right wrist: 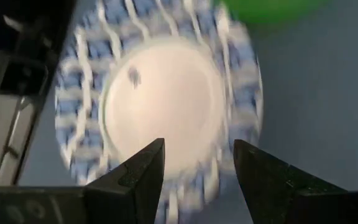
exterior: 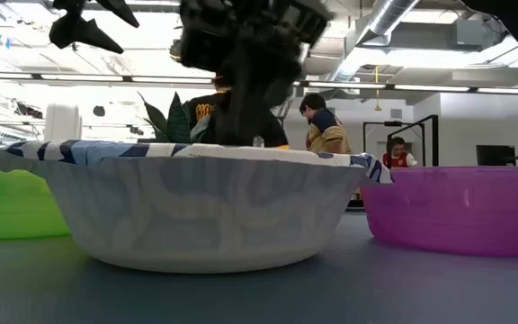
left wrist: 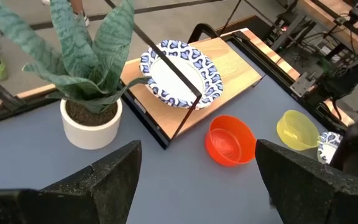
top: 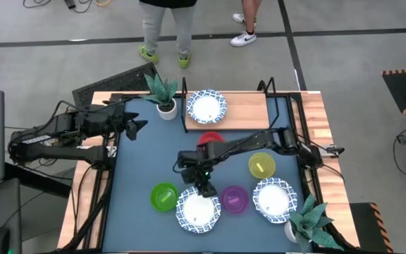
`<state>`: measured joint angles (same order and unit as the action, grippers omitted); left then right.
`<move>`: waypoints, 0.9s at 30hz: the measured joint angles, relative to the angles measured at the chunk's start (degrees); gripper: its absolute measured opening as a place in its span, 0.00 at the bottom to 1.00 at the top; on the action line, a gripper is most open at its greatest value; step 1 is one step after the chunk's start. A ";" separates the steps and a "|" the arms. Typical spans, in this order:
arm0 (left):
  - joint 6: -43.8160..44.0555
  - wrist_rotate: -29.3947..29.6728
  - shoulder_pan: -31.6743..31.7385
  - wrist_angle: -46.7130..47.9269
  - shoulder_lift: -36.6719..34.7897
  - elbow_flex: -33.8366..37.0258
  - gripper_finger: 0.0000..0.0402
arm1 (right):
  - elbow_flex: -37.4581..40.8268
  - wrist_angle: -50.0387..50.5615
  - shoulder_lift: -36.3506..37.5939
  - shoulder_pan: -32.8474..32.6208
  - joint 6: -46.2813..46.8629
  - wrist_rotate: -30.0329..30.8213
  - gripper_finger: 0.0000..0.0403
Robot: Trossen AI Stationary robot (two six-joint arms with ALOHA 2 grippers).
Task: Place and stack bowls onto a shelf
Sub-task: Stack the white patterned bowl on top of the white patterned bowl on the shelf
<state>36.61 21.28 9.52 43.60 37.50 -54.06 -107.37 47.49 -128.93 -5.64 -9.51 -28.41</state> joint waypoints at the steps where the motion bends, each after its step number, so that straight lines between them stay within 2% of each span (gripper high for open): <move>1: 0.49 0.00 0.00 0.28 0.02 0.00 0.75 | 0.11 -0.26 -0.48 -0.20 -0.10 0.44 0.54; 7: 1.17 0.04 0.00 1.15 0.00 0.00 0.75 | 0.24 -0.20 -4.39 -1.40 0.08 1.55 0.51; 17: 1.00 0.44 0.00 1.09 0.01 0.00 0.75 | 0.15 2.46 -1.72 -0.55 0.47 1.54 0.34; 21: 0.54 0.77 0.00 1.08 0.00 0.00 0.75 | 0.21 1.99 0.83 0.15 0.27 2.13 0.33; 27: 0.49 1.64 0.00 1.71 0.00 0.00 0.75 | 0.19 1.33 2.79 0.59 0.06 8.07 0.35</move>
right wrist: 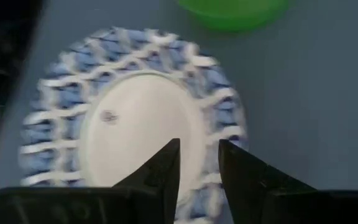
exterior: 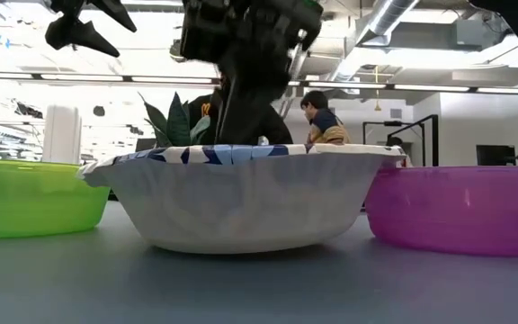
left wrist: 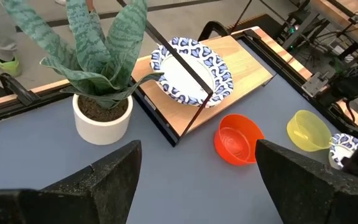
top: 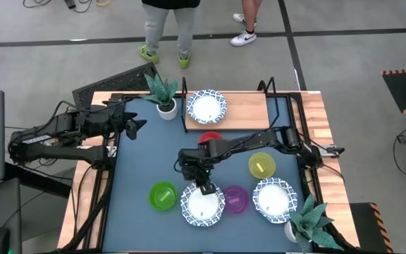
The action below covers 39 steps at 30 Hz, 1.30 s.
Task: Place and stack bowls onto a shelf
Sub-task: Stack the white patterned bowl on top of the white patterned bowl on the shelf
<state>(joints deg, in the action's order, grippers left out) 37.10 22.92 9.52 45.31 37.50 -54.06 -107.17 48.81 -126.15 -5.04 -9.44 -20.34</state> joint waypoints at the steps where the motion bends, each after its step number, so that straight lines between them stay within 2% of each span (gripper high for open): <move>1: -0.01 0.14 0.00 0.21 0.00 0.00 0.75 | 0.06 0.66 0.00 0.20 -0.01 0.16 0.36; 4: -0.63 0.28 0.00 0.38 0.00 0.00 0.75 | -0.05 -0.34 -0.21 0.42 -0.47 0.99 0.42; 9: -1.15 0.28 0.01 0.40 0.02 0.00 0.75 | 0.00 -0.12 -1.31 0.29 -0.49 2.66 0.59; 12: -2.06 0.28 0.00 0.40 0.00 0.00 0.75 | 0.02 0.73 -1.64 0.31 -0.56 2.65 0.63; 23: -2.38 0.37 0.00 0.40 0.00 0.00 0.75 | 0.02 -0.23 -1.64 0.63 -2.63 2.53 0.54; 39: -2.40 0.41 0.02 0.40 0.00 0.00 0.75 | 0.02 -1.42 -1.64 0.55 -1.50 2.54 0.54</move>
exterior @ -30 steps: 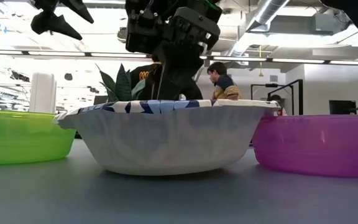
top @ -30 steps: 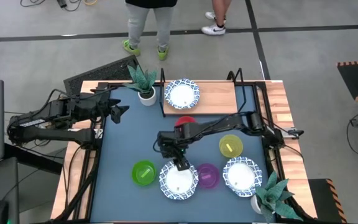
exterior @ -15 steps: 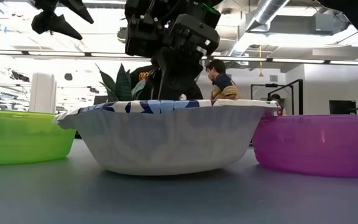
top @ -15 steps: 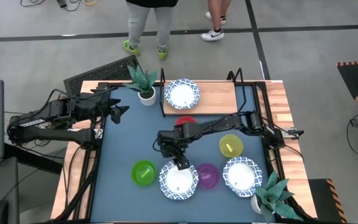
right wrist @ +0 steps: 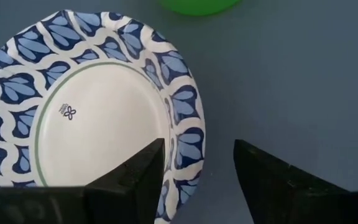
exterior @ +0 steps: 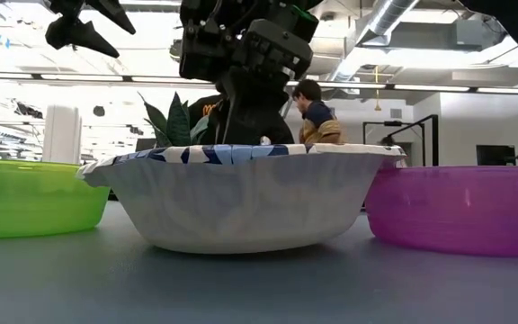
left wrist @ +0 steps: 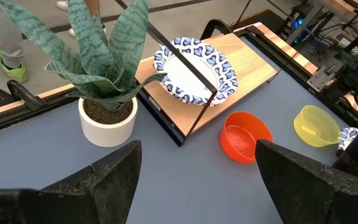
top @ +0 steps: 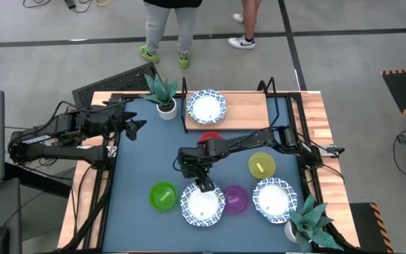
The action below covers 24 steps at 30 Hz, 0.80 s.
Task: Place and stack bowls onto a shelf
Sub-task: Stack the white patterned bowl on top of the white patterned bowl on the shelf
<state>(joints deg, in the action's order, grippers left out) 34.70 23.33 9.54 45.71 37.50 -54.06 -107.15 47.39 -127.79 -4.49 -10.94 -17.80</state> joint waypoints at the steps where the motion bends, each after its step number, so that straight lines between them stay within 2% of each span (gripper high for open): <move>1: 0.00 0.00 -0.02 0.00 0.00 0.00 0.75 | 0.10 -0.25 0.00 0.00 -0.02 0.00 0.54; 6: 0.00 0.00 -0.02 0.00 0.00 0.00 0.75 | 3.35 -2.70 -0.04 -0.02 0.03 0.00 0.54; 15: -0.02 0.02 -0.01 0.00 0.00 0.00 0.75 | 3.52 -2.67 0.00 0.07 0.44 -0.08 0.53; 19: -0.02 0.02 -0.02 0.00 0.00 0.00 0.75 | 3.50 -2.66 0.00 -0.30 -0.23 -0.28 0.46; 24: -0.02 0.00 -0.02 0.00 0.00 0.00 0.75 | 3.52 -2.34 0.00 -0.30 -0.97 -0.95 0.33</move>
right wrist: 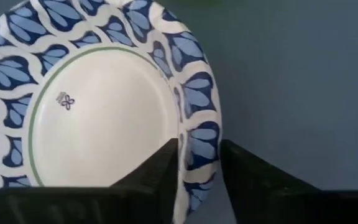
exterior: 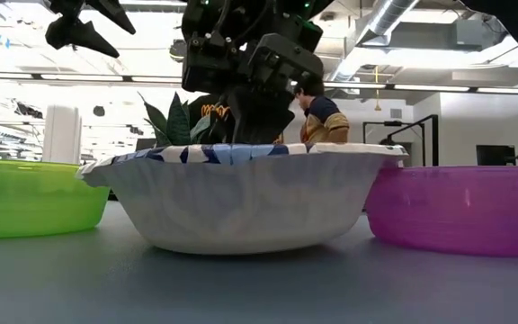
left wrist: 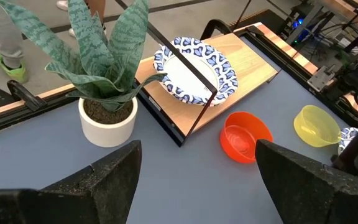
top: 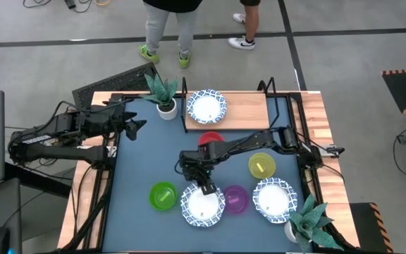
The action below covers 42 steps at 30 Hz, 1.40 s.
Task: Place and stack bowls onto a shelf
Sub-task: Stack the white patterned bowl on top of the white patterned bowl on the shelf
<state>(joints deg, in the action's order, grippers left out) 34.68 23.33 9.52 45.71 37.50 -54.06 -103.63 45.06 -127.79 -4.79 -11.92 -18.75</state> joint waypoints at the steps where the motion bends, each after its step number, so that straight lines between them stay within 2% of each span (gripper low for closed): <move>1: 0.00 0.00 0.00 0.00 0.00 0.00 0.75 | -0.02 0.07 0.00 0.02 -0.03 -0.51 0.30; 8: -1.05 0.02 0.02 -0.02 0.00 0.00 0.75 | -0.03 0.85 0.00 0.39 -0.01 -0.71 0.12; 12: -1.01 0.00 0.00 -0.02 0.00 0.00 0.75 | -0.07 1.29 0.00 1.08 0.75 -0.80 0.06; 18: -1.03 0.00 0.02 -0.04 0.00 0.00 0.75 | -0.12 1.52 0.41 2.55 2.82 -2.96 0.06; 22: -1.03 0.00 0.00 -0.04 0.00 0.00 0.75 | -2.97 4.72 0.55 3.72 4.01 -4.64 0.06; 27: -1.03 0.01 0.01 -0.04 0.00 0.00 0.75 | -9.22 10.84 0.57 4.80 5.26 -4.82 0.06; 35: -0.30 0.00 0.00 -0.09 -0.01 0.00 0.75 | -23.51 20.02 0.68 9.28 15.41 -4.90 0.06; 42: 2.61 0.00 0.00 -0.10 -0.07 0.00 0.75 | -31.42 23.60 0.69 14.49 22.12 -4.95 0.05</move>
<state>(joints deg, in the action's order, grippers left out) 37.28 23.33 9.52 45.61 37.43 -54.06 -135.05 68.65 -127.10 9.70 10.20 -23.71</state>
